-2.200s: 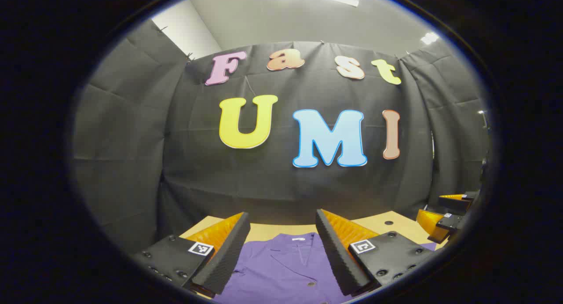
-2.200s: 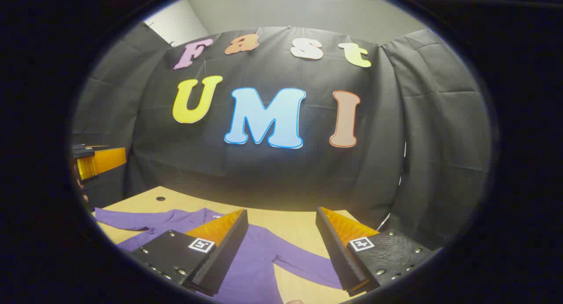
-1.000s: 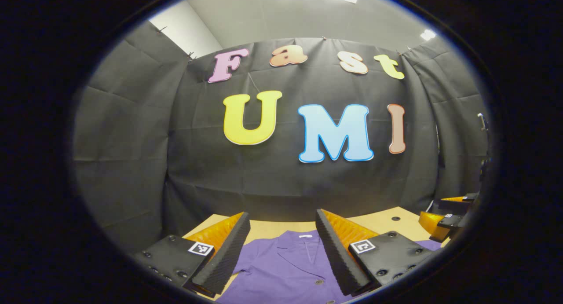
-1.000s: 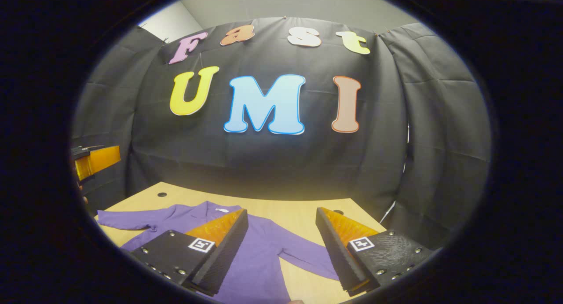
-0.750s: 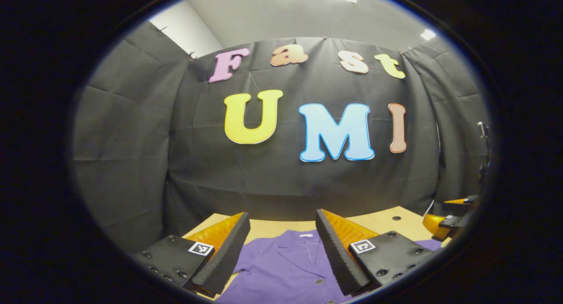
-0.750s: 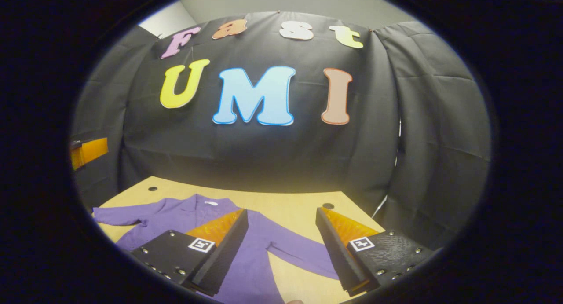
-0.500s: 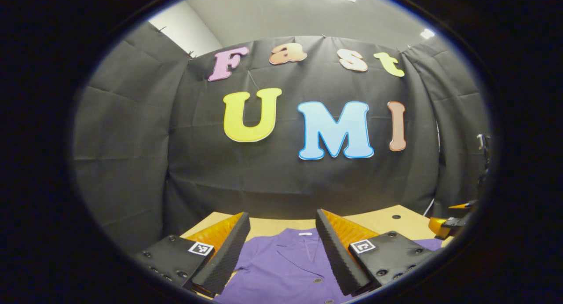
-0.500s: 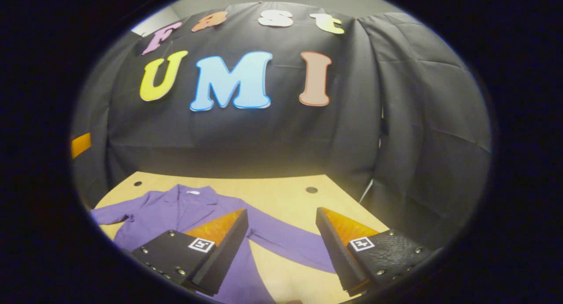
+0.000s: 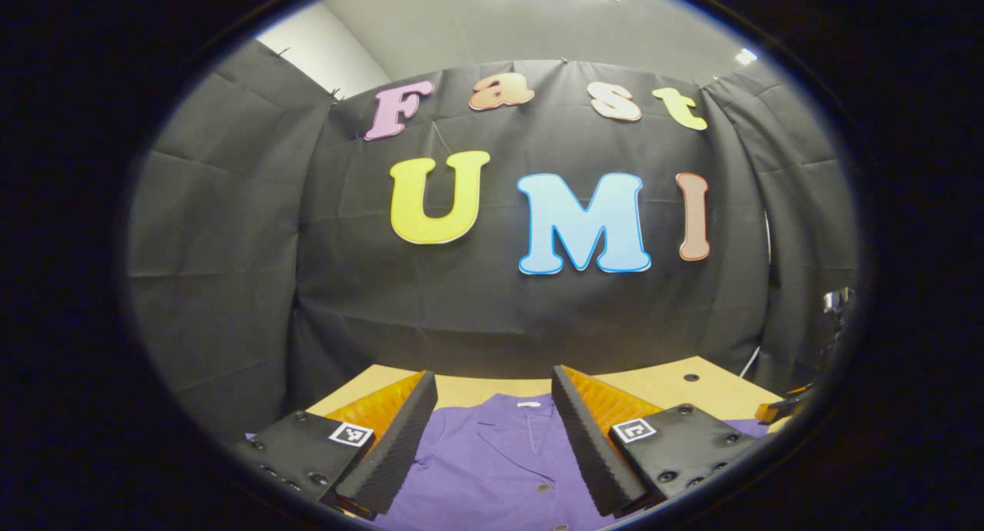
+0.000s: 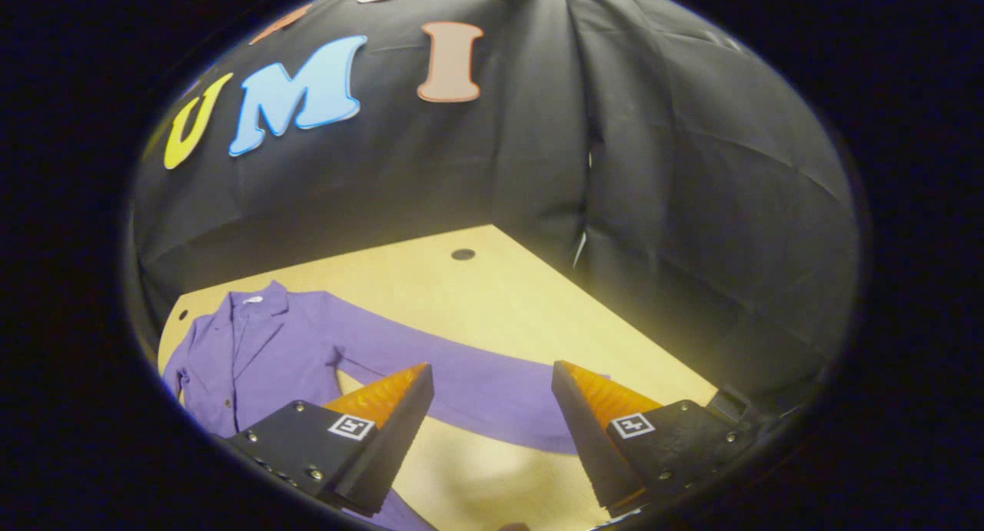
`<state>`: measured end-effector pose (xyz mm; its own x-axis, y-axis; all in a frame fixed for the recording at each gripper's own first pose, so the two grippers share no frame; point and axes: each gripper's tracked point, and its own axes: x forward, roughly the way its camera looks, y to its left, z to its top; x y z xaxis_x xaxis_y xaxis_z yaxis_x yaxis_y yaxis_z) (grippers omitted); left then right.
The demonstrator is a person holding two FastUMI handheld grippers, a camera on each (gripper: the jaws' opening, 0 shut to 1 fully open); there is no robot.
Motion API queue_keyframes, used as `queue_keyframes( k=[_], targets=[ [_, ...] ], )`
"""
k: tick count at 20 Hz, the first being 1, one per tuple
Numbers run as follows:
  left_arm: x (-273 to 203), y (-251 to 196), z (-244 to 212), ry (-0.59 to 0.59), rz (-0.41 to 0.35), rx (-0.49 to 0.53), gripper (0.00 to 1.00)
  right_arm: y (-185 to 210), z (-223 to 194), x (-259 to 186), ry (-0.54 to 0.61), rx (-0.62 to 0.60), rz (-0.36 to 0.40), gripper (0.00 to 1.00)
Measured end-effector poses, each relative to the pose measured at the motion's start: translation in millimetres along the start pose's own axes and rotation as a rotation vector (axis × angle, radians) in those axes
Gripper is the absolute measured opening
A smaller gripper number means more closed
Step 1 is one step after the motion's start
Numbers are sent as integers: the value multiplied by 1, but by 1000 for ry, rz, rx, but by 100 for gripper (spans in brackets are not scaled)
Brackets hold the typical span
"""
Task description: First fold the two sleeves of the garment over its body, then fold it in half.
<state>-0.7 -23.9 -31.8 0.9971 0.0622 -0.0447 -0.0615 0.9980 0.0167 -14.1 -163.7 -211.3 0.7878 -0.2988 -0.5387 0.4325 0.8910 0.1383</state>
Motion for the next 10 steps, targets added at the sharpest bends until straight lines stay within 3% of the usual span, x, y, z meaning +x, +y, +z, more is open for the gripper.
queue_keyframes(
  k=[10],
  targets=[
    [-5,2,-4,19,46,21,98,-62,-68,54,209,81,-138,96]
  ],
)
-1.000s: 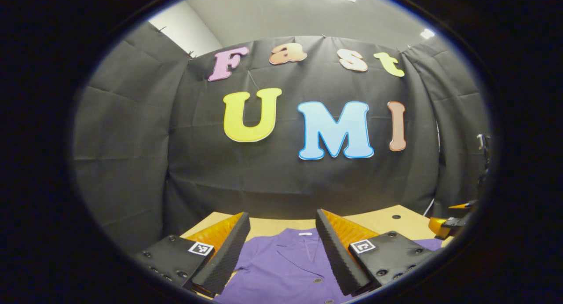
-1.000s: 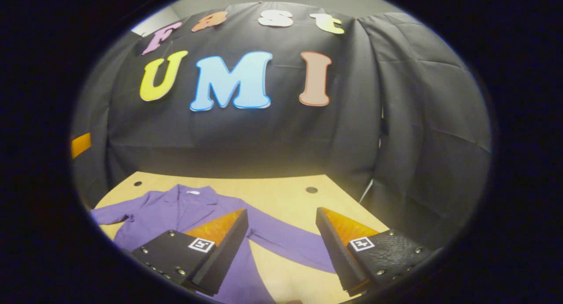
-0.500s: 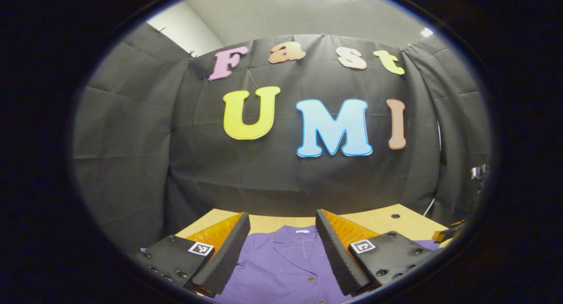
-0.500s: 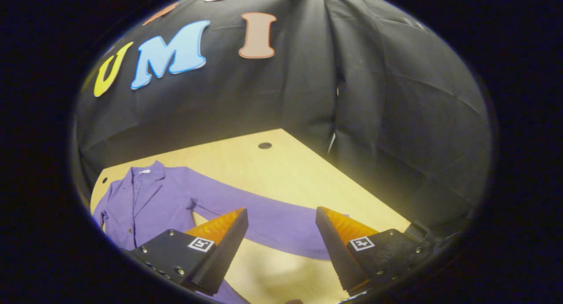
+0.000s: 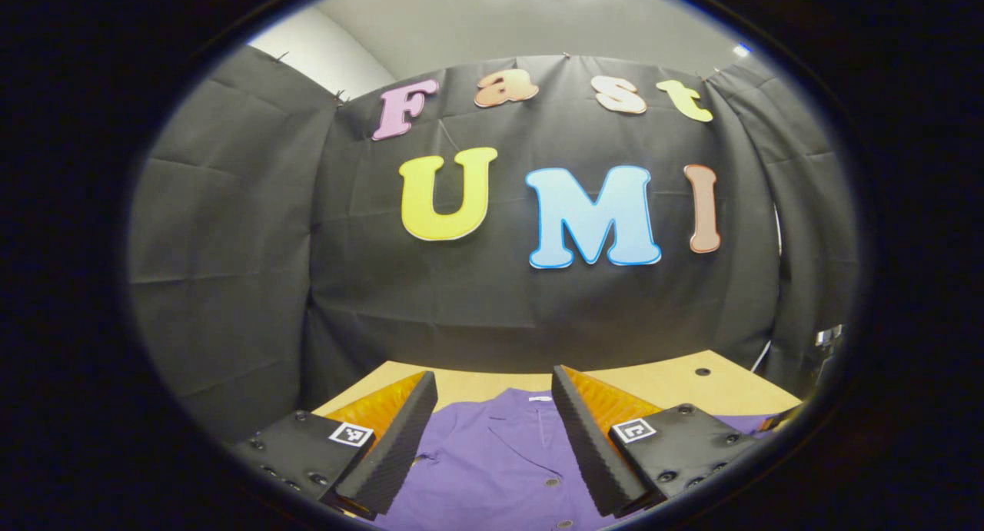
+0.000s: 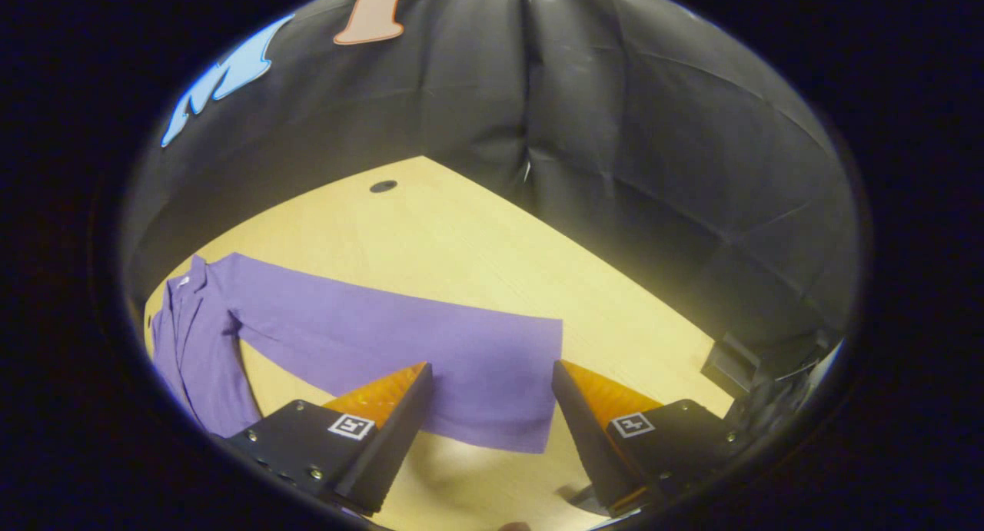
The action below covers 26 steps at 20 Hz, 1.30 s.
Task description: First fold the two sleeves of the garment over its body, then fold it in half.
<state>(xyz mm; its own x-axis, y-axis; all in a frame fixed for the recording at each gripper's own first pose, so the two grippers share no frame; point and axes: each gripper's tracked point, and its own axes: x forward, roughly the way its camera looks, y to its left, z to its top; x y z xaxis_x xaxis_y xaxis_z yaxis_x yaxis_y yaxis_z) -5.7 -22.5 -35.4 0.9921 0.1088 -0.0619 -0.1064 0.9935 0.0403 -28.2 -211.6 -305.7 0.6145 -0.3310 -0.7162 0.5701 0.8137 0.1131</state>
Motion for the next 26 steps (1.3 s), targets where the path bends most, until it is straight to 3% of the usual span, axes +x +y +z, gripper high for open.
queue_keyframes(
  k=[10,11,13,15,17,21,26],
  targets=[
    [-3,-7,0,-3,-18,0,97,1,-11,10,33,15,39,95],
    [-4,-7,1,-5,-19,-5,97,3,-11,12,31,14,47,77],
    [-6,-4,0,-7,-18,-11,97,7,-13,8,34,25,68,61],
    [-7,3,1,-12,-14,-11,97,13,-14,8,40,65,95,31],
    [-11,10,0,-14,-8,-11,97,16,-13,7,47,101,106,16],
    [-13,27,-4,-8,4,-25,97,15,-12,6,36,117,111,1],
    [-14,49,-3,-13,7,-35,97,16,6,-8,-17,138,113,0]
  ],
)
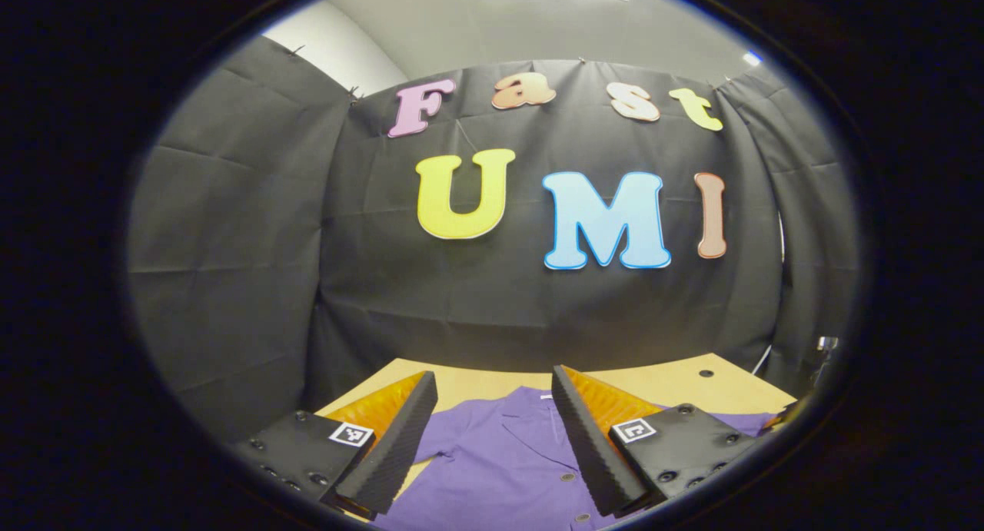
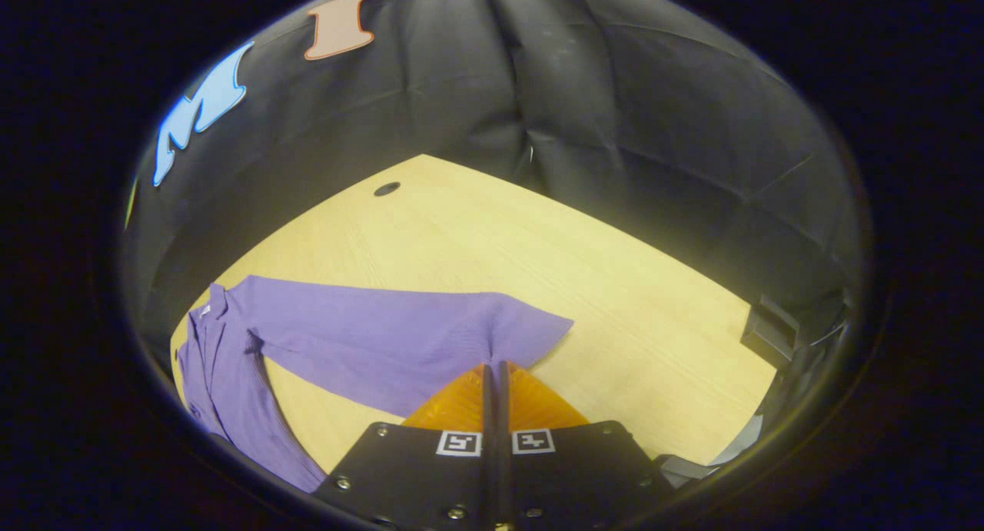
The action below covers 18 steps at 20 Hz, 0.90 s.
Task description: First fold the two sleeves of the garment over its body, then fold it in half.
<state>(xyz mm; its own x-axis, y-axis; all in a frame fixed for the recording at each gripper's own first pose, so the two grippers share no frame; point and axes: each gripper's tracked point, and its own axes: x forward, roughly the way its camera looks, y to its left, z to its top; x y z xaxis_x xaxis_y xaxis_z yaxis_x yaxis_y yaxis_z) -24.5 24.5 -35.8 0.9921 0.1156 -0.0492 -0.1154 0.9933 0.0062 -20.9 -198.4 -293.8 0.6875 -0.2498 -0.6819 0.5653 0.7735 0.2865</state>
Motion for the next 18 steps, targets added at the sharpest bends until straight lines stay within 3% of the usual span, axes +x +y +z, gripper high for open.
queue_keyframes(
  k=[5,9,18],
  targets=[
    [4,10,-1,-8,-28,-14,97,38,32,-27,-70,74,94,0],
    [6,18,2,-21,-53,-18,97,89,54,-52,-126,129,257,0],
    [3,61,-3,-28,-44,-56,97,209,72,-105,-189,32,468,0]
  ],
)
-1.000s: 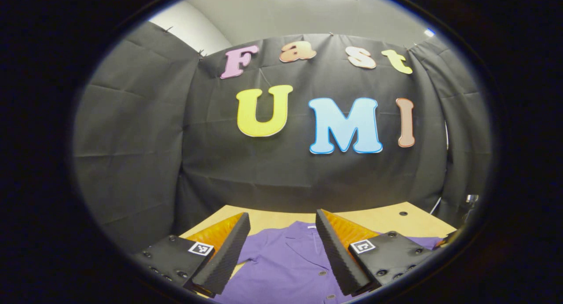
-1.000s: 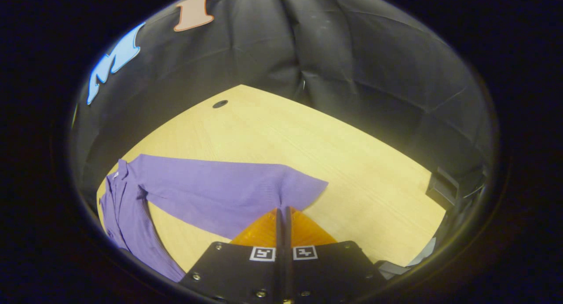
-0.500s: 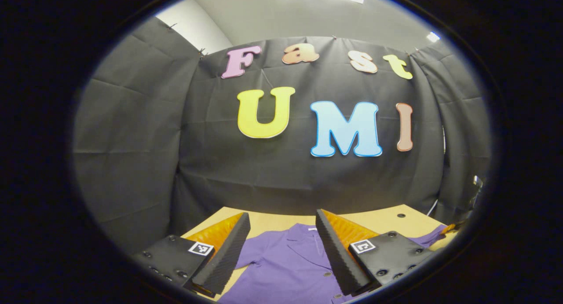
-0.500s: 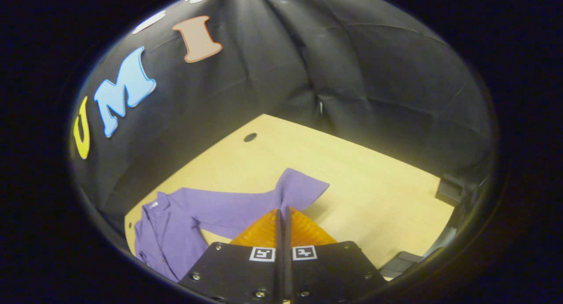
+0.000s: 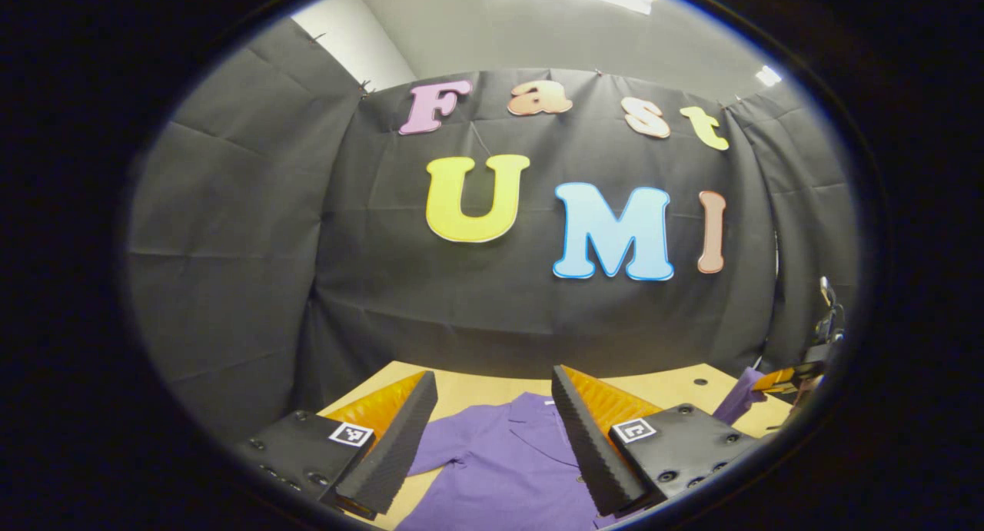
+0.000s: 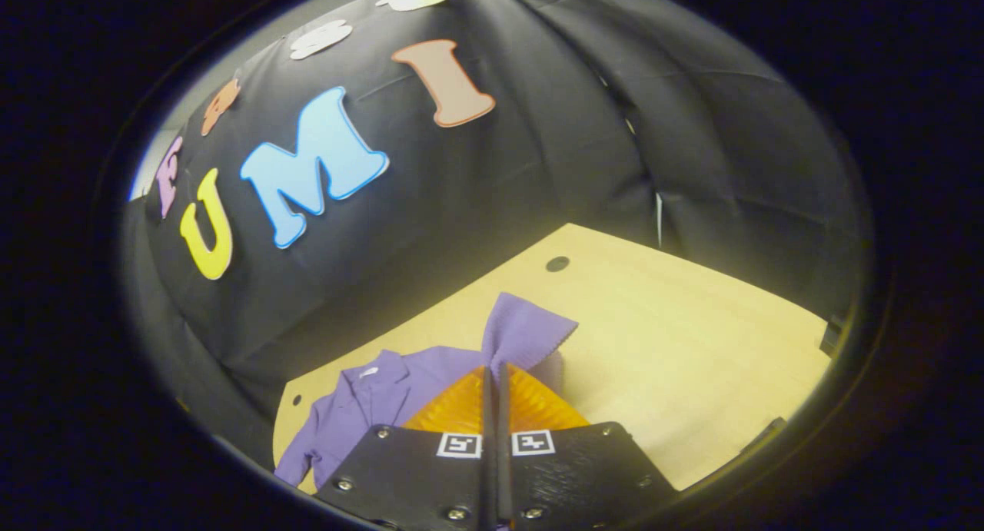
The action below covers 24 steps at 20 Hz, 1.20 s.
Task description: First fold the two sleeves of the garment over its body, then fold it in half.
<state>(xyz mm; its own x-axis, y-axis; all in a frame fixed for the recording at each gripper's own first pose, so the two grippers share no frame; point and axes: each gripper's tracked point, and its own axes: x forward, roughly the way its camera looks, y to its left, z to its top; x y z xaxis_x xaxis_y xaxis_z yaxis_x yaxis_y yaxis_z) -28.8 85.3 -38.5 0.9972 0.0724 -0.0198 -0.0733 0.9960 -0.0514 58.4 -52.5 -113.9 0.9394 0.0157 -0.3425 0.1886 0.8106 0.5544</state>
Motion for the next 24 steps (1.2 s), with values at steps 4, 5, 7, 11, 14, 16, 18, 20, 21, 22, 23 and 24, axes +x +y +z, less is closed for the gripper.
queue_keyframes(
  k=[4,5,7,11,14,16,18,20,21,22,23,24],
  targets=[
    [-4,23,-2,2,10,-2,97,55,4,10,-3,-46,71,0],
    [-5,31,-2,0,14,-3,97,69,4,14,-4,-55,89,0],
    [-8,46,-3,-1,24,2,97,94,1,22,4,-79,119,0],
    [-12,78,-7,5,48,9,97,148,-18,38,38,-144,182,0],
    [-17,101,-10,7,73,9,97,191,-42,50,81,-190,230,0],
    [-19,114,-13,12,89,11,97,219,-65,59,132,-199,254,0],
    [-22,126,-16,16,107,4,97,241,-86,71,169,-225,265,0],
    [-24,140,-20,22,132,-5,97,261,-110,80,209,-248,274,0],
    [-25,146,-23,26,144,-11,97,270,-122,85,226,-260,276,0],
    [-25,151,-27,33,156,-18,97,277,-134,91,244,-279,273,0],
    [-26,155,-30,39,166,-25,97,282,-148,97,264,-300,268,0],
    [-27,160,-32,43,175,-30,97,287,-159,102,280,-323,268,0]
  ],
)
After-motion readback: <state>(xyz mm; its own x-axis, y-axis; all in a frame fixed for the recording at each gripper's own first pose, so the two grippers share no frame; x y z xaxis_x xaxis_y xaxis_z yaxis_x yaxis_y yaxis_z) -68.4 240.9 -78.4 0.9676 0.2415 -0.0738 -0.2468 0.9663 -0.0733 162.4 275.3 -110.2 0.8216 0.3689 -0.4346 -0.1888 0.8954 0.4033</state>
